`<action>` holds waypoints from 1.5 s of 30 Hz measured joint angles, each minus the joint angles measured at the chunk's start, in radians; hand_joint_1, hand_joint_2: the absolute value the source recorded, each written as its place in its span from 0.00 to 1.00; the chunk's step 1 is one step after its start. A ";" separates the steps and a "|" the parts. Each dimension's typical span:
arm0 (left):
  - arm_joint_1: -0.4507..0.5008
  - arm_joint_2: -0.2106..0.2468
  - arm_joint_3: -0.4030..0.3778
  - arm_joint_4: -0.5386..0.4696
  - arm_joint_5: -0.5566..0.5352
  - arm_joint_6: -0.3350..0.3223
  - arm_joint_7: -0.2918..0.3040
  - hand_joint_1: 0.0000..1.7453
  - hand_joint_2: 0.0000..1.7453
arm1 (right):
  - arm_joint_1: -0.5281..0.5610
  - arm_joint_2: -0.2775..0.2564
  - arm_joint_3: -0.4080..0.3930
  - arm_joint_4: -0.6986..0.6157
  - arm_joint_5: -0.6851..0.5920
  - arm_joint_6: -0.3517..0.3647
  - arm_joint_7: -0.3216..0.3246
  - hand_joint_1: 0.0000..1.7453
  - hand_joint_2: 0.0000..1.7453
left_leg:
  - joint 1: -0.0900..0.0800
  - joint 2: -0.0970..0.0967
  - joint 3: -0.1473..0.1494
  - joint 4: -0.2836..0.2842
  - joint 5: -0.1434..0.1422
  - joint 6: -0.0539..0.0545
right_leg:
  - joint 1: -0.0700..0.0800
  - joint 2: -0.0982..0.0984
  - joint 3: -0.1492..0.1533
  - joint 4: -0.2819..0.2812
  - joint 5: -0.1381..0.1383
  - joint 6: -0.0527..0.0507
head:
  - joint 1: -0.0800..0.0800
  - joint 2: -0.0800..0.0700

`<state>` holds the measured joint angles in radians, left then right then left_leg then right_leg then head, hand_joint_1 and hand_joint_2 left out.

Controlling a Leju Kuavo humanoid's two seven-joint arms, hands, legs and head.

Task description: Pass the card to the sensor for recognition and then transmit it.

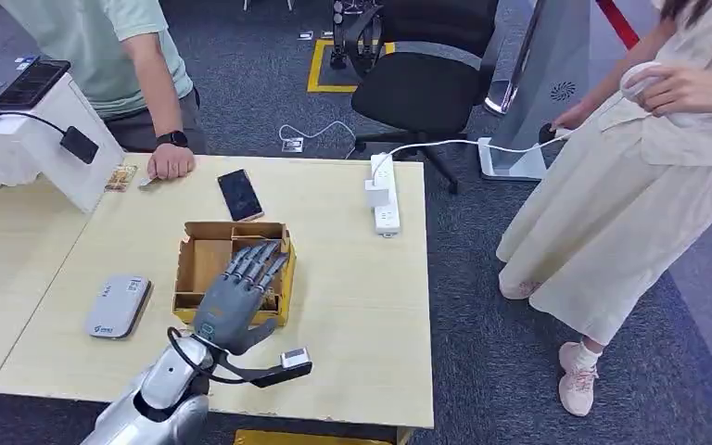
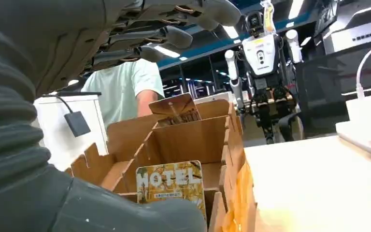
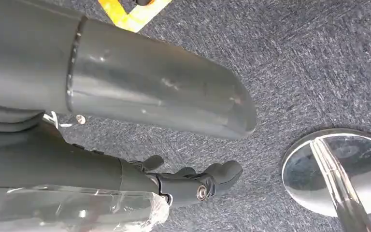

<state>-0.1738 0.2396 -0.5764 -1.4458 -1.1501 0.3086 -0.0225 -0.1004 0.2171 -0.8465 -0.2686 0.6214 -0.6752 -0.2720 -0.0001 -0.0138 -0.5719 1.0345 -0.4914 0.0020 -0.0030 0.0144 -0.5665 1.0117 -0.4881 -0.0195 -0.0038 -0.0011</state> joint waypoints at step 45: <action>-0.117 0.000 -0.024 0.181 -0.034 0.045 0.035 0.00 1.00 | -0.002 0.000 0.024 0.005 0.010 0.001 0.014 0.00 0.00 | 0.000 0.000 0.000 0.000 0.000 0.000 | 0.000 0.000 0.000 0.000 0.000 0.000 | 0.000 0.000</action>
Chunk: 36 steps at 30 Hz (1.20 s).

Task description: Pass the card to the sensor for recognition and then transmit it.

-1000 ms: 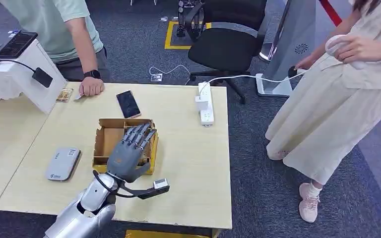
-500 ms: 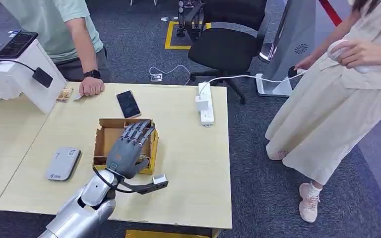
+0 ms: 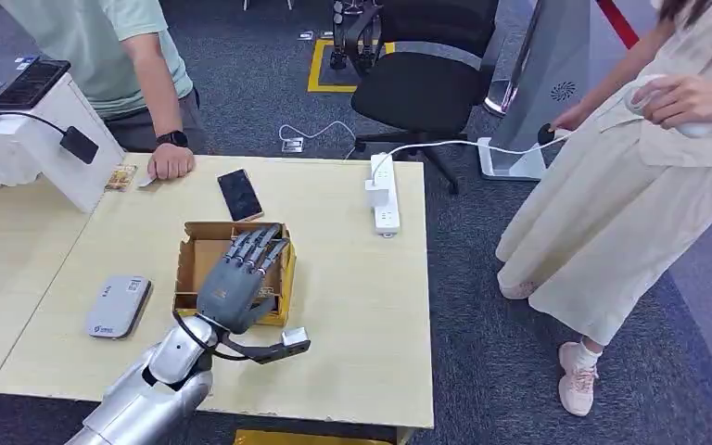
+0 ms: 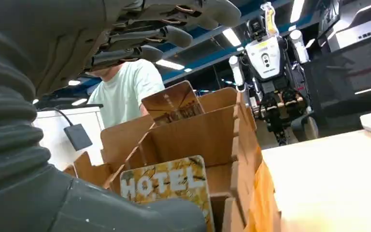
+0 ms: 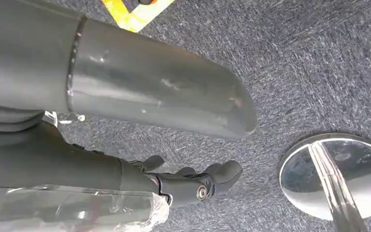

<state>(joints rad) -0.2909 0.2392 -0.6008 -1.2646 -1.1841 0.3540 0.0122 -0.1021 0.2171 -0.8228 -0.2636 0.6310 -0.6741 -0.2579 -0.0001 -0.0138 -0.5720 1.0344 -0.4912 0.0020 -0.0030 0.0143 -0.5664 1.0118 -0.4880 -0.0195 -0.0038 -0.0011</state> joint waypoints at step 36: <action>0.018 0.050 -0.056 -0.043 0.075 -0.132 -0.051 0.89 1.00 | 0.002 0.000 0.000 0.000 -0.016 -0.001 -0.007 0.00 0.00 | 0.000 0.000 0.000 0.000 0.000 0.000 | 0.000 0.000 0.000 0.000 0.000 0.000 | 0.000 0.000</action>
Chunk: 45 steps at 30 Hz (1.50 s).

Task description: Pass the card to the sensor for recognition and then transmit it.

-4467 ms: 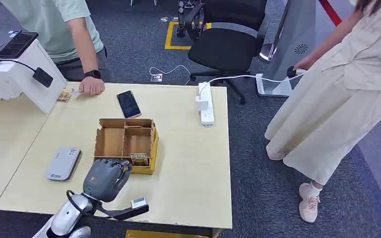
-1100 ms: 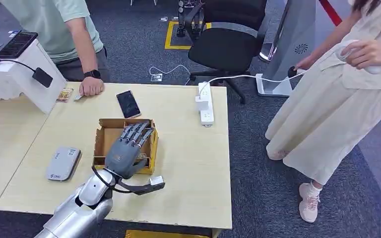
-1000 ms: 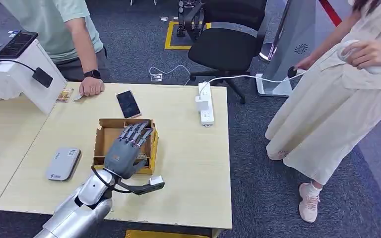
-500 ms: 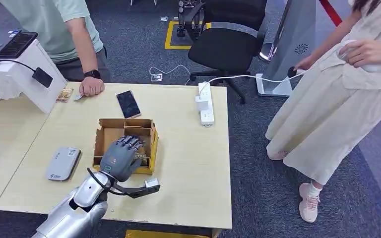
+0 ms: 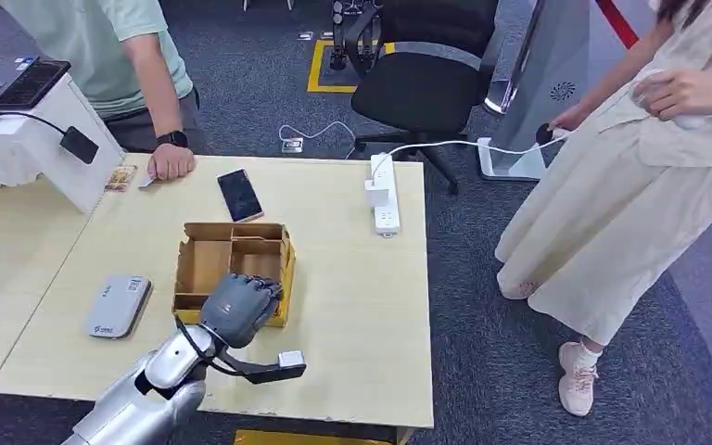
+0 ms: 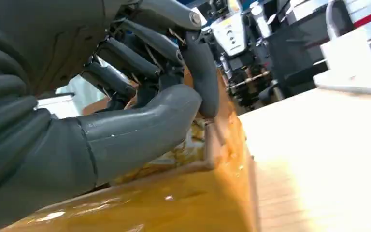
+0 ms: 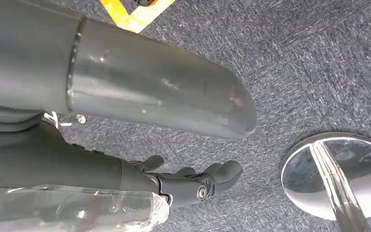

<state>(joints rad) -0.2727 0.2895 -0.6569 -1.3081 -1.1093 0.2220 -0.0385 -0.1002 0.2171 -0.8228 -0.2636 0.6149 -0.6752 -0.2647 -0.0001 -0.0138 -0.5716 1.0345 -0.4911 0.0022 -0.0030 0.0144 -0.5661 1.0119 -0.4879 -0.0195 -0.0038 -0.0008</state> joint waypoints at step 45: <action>-0.016 0.125 0.012 -0.144 -0.005 0.104 0.029 1.00 1.00 | 0.009 0.000 -0.001 0.000 -0.002 -0.006 0.003 0.00 0.00 | 0.000 0.000 0.000 0.000 0.000 0.000 | 0.000 0.000 0.000 0.000 0.000 0.000 | 0.000 0.000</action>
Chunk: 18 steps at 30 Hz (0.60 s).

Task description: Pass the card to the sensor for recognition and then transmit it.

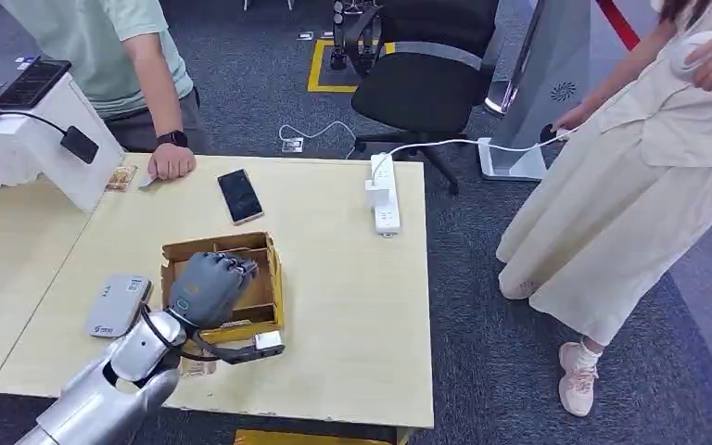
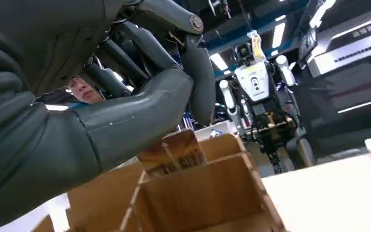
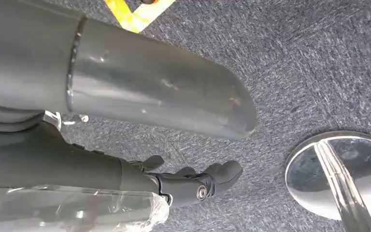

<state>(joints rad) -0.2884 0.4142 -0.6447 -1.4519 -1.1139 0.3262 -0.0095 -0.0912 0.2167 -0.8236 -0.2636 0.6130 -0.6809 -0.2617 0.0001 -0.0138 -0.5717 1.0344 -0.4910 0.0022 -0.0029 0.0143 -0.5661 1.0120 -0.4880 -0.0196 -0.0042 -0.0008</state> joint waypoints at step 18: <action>0.010 0.015 0.051 -0.040 -0.007 0.004 -0.013 0.00 1.00 | 0.005 0.000 -0.006 0.000 -0.008 0.000 -0.003 0.00 0.00 | 0.000 0.000 0.000 0.000 0.000 0.000 | 0.000 0.000 0.000 0.000 0.000 0.000 | 0.000 0.000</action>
<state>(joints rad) -0.2784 0.4292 -0.5940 -1.4919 -1.1208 0.3304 -0.0225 -0.0860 0.2167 -0.8297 -0.2632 0.6046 -0.6813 -0.2651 0.0000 -0.0138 -0.5717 1.0344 -0.4909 0.0022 -0.0029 0.0143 -0.5661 1.0121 -0.4880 -0.0196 -0.0038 -0.0008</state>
